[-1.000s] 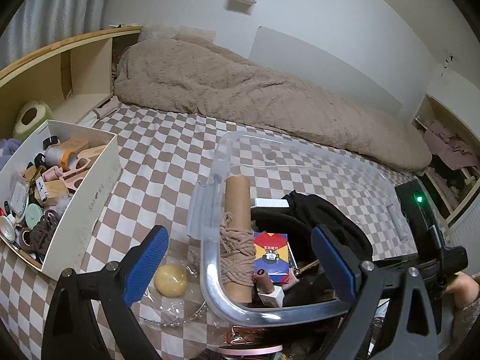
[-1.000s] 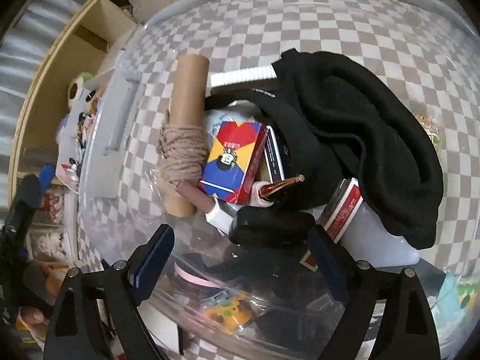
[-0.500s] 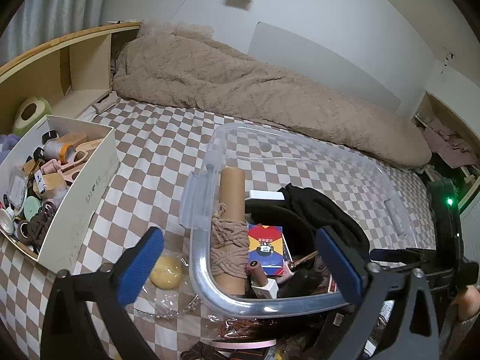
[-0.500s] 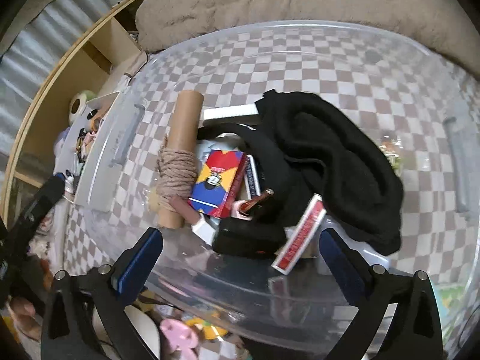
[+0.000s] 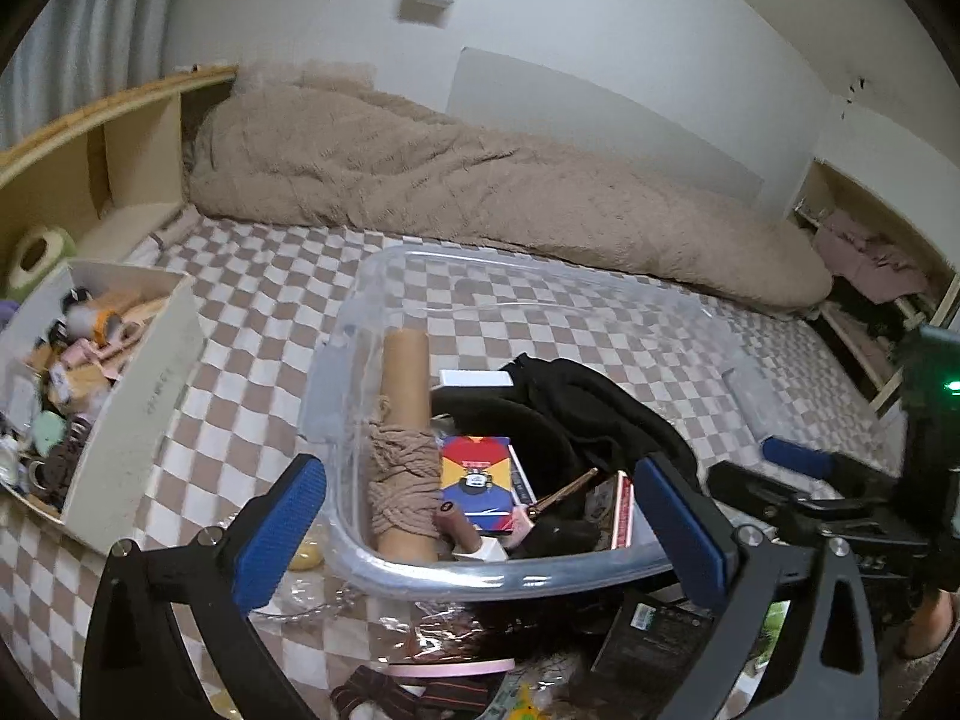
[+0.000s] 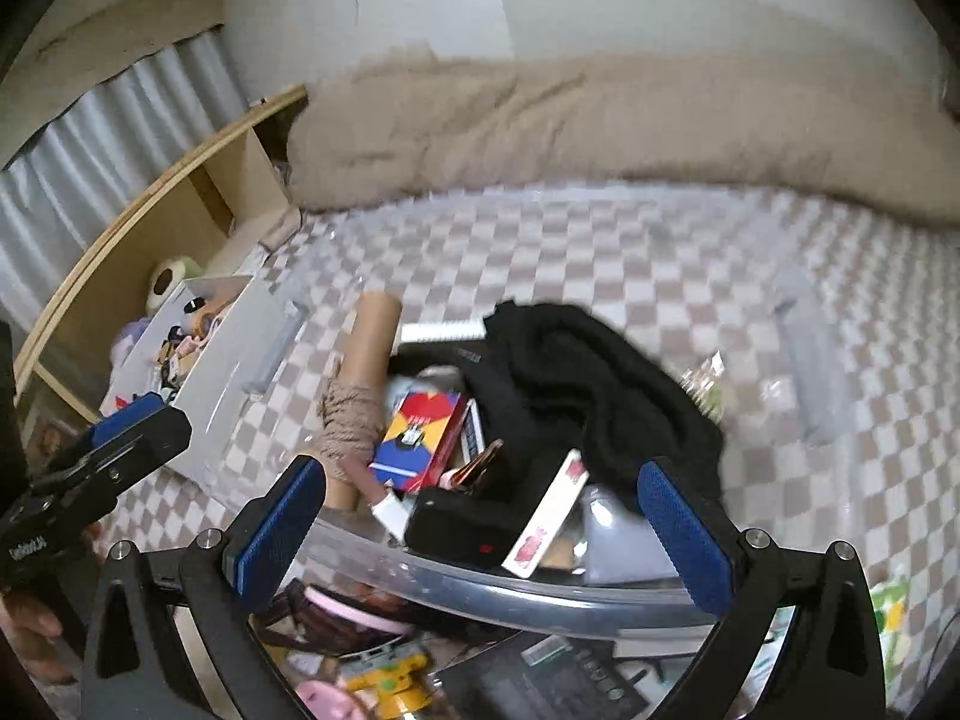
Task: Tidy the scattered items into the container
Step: 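Withdraw both tools from the container back over the remaining items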
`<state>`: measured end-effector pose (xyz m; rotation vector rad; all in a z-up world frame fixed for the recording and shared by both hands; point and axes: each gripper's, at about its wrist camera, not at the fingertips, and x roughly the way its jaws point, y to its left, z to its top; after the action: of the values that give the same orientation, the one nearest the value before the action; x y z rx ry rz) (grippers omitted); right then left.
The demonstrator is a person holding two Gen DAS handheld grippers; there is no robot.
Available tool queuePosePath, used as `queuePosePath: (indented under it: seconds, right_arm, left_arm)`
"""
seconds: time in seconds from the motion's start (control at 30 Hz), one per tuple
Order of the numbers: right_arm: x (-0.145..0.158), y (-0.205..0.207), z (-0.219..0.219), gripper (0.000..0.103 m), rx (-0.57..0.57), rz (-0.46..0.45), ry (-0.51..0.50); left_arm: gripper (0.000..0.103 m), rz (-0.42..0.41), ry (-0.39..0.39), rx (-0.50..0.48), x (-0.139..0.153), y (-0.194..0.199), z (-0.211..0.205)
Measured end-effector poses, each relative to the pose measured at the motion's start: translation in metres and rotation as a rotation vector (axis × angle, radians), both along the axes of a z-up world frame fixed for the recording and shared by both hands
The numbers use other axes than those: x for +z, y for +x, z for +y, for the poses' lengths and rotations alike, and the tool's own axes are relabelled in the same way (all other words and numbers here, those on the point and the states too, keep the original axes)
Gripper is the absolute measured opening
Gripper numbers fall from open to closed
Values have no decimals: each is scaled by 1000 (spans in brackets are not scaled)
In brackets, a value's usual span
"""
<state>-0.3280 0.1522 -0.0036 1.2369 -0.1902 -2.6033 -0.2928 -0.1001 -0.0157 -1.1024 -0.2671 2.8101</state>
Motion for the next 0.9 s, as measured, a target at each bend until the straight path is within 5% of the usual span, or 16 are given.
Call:
queuePosePath:
  seconds: [0.57, 0.9]
  right_arm:
    - [49, 89, 18, 103, -39, 244, 86]
    - [68, 145, 32, 103, -71, 312, 126]
  left_arm:
    - [103, 78, -61, 27, 26, 77, 19]
    - [103, 111, -107, -3, 44, 123, 44]
